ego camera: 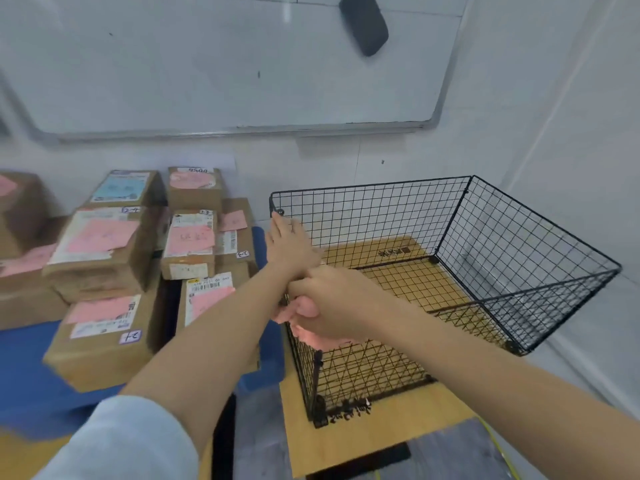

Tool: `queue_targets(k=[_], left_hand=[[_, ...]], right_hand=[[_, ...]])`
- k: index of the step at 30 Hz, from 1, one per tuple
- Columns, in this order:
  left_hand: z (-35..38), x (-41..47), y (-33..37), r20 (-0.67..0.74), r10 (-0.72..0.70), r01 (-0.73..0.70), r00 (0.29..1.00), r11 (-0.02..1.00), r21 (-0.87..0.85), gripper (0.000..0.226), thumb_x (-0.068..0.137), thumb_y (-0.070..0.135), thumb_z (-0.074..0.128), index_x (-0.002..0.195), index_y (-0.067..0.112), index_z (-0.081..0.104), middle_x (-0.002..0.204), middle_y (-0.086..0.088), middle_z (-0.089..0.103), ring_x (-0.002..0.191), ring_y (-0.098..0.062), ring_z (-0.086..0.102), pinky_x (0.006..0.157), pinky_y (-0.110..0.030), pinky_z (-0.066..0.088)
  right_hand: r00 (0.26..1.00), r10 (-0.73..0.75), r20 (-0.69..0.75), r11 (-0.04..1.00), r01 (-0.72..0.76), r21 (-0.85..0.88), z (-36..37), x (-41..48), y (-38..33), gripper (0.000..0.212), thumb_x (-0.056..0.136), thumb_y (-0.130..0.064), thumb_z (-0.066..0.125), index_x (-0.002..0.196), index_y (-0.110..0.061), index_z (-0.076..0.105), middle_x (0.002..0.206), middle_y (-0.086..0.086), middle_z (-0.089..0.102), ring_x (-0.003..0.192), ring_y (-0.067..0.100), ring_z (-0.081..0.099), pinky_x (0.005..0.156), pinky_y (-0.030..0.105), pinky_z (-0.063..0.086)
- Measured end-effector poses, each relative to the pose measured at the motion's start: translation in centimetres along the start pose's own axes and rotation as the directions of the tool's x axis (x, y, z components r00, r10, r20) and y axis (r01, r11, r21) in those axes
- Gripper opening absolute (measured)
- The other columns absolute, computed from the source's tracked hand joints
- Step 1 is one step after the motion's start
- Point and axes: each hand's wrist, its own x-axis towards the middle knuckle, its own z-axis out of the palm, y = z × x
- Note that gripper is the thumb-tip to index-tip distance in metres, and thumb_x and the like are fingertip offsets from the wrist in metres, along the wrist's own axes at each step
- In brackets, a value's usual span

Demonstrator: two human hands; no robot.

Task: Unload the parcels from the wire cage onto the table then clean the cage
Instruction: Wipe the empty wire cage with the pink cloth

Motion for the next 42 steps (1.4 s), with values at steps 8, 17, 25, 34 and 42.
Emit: queue_targets(k=[8,17,25,34,42], left_hand=[[-0.5,0.1,0.2,0.054,0.042,-0.049,0.998,0.99,0.135,0.102,0.084,0.048,0.062,0.15,0.004,-0.003,0.15,-0.037,-0.014,0.142,-0.043,-0.014,0.118,-0.044,0.002],[-0.3,-0.1,0.2,0.048,0.032,-0.04,0.998,0.983,0.179,0.106,0.079,0.06,0.063,0.152,0.012,0.002,0.152,-0.031,-0.015,0.144,-0.04,-0.013,0.118,-0.043,0.005],[-0.3,-0.1,0.2,0.041,0.019,-0.028,0.999,0.975,0.219,0.107,0.077,0.059,0.065,0.152,0.014,0.002,0.153,-0.029,-0.014,0.144,-0.039,-0.013,0.117,-0.047,0.004],[-0.3,-0.3,0.6,0.017,-0.012,0.008,1.0,0.975,0.221,0.105,0.079,0.058,0.064,0.152,0.013,0.004,0.154,-0.027,-0.014,0.145,-0.04,-0.005,0.116,-0.048,0.009],[-0.5,-0.5,0.7,0.04,-0.012,0.002,0.999,0.975,0.224,0.108,0.079,0.062,0.061,0.152,0.014,-0.002,0.154,-0.027,-0.016,0.145,-0.04,-0.002,0.117,-0.047,0.011]], right_hand=[[0.997,-0.078,-0.011,0.996,0.078,0.046,-1.4,-2.5,1.8,0.03,0.095,-0.045,0.049,0.093,-0.018,0.062,0.088,-0.011,0.05,0.08,0.004,0.043,0.065,0.022,0.035],[0.997,-0.071,-0.013,0.997,0.071,-0.032,-1.4,-5.8,4.4,0.051,0.082,-0.061,0.032,0.092,-0.024,0.066,0.087,-0.01,0.056,0.076,0.003,0.048,0.064,0.024,0.051],[0.998,0.018,0.057,1.0,-0.017,-0.015,-2.2,-8.2,7.5,0.031,0.095,-0.047,0.048,0.102,-0.023,0.067,0.095,-0.005,0.056,0.084,0.006,0.048,0.075,0.027,0.05],[0.992,0.095,0.083,0.995,-0.095,0.003,-2.2,-9.2,8.6,0.03,0.095,-0.048,0.047,0.109,-0.029,0.066,0.101,-0.004,0.057,0.092,0.01,0.052,0.08,0.031,0.05],[0.987,0.11,0.116,0.994,-0.109,-0.016,-2.3,-8.8,8.6,0.04,0.092,-0.054,0.039,0.107,-0.027,0.064,0.101,-0.005,0.056,0.089,0.007,0.049,0.08,0.029,0.05]])
